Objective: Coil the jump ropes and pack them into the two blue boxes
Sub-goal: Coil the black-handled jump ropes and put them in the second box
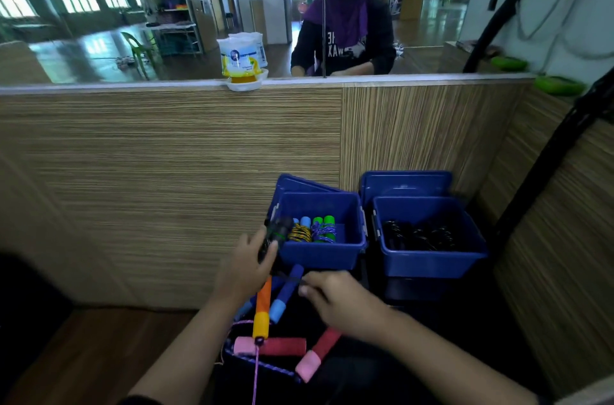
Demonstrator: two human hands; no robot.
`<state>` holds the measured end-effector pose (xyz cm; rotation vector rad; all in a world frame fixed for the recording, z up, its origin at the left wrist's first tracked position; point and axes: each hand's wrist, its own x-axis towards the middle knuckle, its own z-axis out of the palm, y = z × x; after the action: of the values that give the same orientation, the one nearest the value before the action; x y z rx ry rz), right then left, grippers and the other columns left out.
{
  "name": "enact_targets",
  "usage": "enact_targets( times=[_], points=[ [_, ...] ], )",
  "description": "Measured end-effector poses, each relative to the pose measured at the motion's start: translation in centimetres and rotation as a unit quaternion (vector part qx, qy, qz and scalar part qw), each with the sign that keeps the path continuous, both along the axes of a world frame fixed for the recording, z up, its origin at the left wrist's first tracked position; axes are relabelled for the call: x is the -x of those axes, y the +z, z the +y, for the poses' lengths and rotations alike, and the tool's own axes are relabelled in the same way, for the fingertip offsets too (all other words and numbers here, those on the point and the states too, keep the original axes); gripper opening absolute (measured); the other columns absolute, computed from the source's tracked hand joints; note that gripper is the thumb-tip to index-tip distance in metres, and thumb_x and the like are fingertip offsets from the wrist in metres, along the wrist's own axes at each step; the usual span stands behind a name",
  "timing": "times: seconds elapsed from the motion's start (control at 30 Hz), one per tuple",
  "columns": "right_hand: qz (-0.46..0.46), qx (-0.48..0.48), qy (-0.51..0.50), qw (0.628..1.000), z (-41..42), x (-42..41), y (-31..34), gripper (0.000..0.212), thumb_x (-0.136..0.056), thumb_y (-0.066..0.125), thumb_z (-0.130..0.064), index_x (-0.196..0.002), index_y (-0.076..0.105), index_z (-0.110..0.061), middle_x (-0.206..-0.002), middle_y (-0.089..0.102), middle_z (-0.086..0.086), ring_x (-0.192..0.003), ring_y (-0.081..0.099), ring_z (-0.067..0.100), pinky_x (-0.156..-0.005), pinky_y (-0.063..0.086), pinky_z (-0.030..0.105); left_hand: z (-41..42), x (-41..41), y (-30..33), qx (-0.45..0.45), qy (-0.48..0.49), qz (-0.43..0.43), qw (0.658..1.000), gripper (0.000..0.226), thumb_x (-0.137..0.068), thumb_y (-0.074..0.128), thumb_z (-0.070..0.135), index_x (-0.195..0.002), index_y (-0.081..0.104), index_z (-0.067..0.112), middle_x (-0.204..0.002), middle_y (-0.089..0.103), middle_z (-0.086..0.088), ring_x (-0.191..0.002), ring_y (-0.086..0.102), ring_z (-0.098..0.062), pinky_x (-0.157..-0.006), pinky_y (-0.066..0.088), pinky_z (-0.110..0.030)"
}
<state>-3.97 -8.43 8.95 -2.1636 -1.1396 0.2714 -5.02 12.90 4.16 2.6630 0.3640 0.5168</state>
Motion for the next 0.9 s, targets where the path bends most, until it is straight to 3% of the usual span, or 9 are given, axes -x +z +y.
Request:
enact_targets(
  times=[0.1,0.17,0.23,0.33,0.4,0.53,0.6,0.77,0.9],
  points=[
    [-0.072,0.033,0.006,0.997,-0.3,-2.8,0.6,0.019,-0.096,0.046,-0.024,-0.088,0.058,-0.012,-0.091,0.064,0.008,-0.087,0.057,0.024,-0.077,0.047,0.038,-0.7,1.4,-2.1,-0.075,-0.118,0.033,0.99,0.068,-0.091,0.021,0.065,-0.133,0.055,0.023,-0.114,0.063,-0.009,-0.079,0.068,-0.029,-0.058,0.051,-0.033],
    [-0.082,0.039,0.008,0.996,-0.6,-4.3,0.5,0.016,-0.095,0.048,-0.022,-0.092,0.061,-0.012,-0.095,0.064,0.005,-0.091,0.057,0.021,-0.082,0.047,0.038,-1.6,1.9,-3.1,-0.118,-0.205,0.01,0.971,0.066,-0.098,0.016,0.059,-0.13,0.058,0.02,-0.099,0.064,-0.005,-0.061,0.065,-0.023,-0.045,0.047,-0.028],
    [-0.064,0.035,0.015,0.997,-1.3,-5.9,0.6,0.015,-0.095,0.052,-0.02,-0.095,0.065,-0.012,-0.095,0.064,0.003,-0.091,0.057,0.016,-0.085,0.046,0.032,-2.2,2.1,-3.3,-0.108,-0.252,0.001,0.962,0.058,-0.1,0.021,0.054,-0.137,0.048,0.019,-0.093,0.059,-0.001,-0.064,0.062,-0.02,-0.05,0.052,-0.031],
    [-0.038,0.049,0.031,0.998,-2.6,-7.8,1.2,0.016,-0.094,0.056,-0.023,-0.098,0.069,-0.014,-0.091,0.057,-0.003,-0.089,0.055,0.01,-0.084,0.042,0.022,-2.9,2.6,-2.5,-0.081,-0.277,-0.009,0.957,0.052,-0.101,0.03,0.05,-0.143,0.038,0.019,-0.097,0.057,0.001,-0.075,0.061,-0.019,-0.064,0.055,-0.039],
    [-0.021,0.053,0.035,0.998,-3.2,-8.6,1.2,0.016,-0.093,0.058,-0.026,-0.099,0.07,-0.016,-0.09,0.057,-0.004,-0.087,0.055,0.005,-0.081,0.041,0.018,-3.7,3.1,-1.2,-0.059,-0.298,-0.027,0.952,0.052,-0.1,0.032,0.051,-0.144,0.033,0.023,-0.101,0.06,0.001,-0.078,0.061,-0.018,-0.065,0.054,-0.037],
    [0.146,-0.035,0.035,0.988,-3.7,-9.2,0.9,0.013,-0.085,0.068,-0.02,-0.095,0.074,-0.013,-0.086,0.067,-0.007,-0.084,0.061,-0.001,-0.08,0.045,0.015,-4.9,3.7,1.1,-0.073,-0.347,-0.041,0.934,0.06,-0.096,0.037,0.06,-0.149,0.018,0.04,-0.102,0.057,-0.002,-0.075,0.059,-0.017,-0.063,0.051,-0.033],
    [0.221,-0.077,0.011,0.972,-3.9,-9.3,0.6,0.016,-0.08,0.072,-0.019,-0.092,0.075,-0.011,-0.082,0.071,-0.005,-0.083,0.064,0.003,-0.079,0.048,0.018,-4.9,3.8,1.3,-0.092,-0.35,-0.05,0.931,0.056,-0.097,0.04,0.059,-0.147,0.024,0.042,-0.102,0.055,-0.003,-0.072,0.058,-0.017,-0.06,0.051,-0.034],
    [0.355,-0.123,-0.049,0.925,-4.3,-8.6,-1.3,0.021,-0.072,0.073,-0.032,-0.083,0.078,-0.015,-0.08,0.072,0.007,-0.075,0.055,0.018,-0.069,0.042,0.026,-5.7,4.1,1.5,-0.052,-0.354,-0.092,0.929,0.049,-0.094,0.047,0.049,-0.137,0.045,0.026,-0.102,0.057,0.0,-0.078,0.058,-0.012,-0.063,0.051,-0.032],
    [0.45,-0.203,-0.081,0.866,-3.2,-6.8,-1.7,0.022,-0.088,0.056,-0.025,-0.082,0.074,-0.013,-0.079,0.072,0.003,-0.073,0.066,0.011,-0.067,0.051,0.021,-6.4,3.9,1.9,0.077,-0.339,-0.108,0.931,0.048,-0.095,0.046,0.047,-0.139,0.041,0.028,-0.109,0.058,-0.001,-0.092,0.061,-0.017,-0.075,0.051,-0.038]
  ],
)
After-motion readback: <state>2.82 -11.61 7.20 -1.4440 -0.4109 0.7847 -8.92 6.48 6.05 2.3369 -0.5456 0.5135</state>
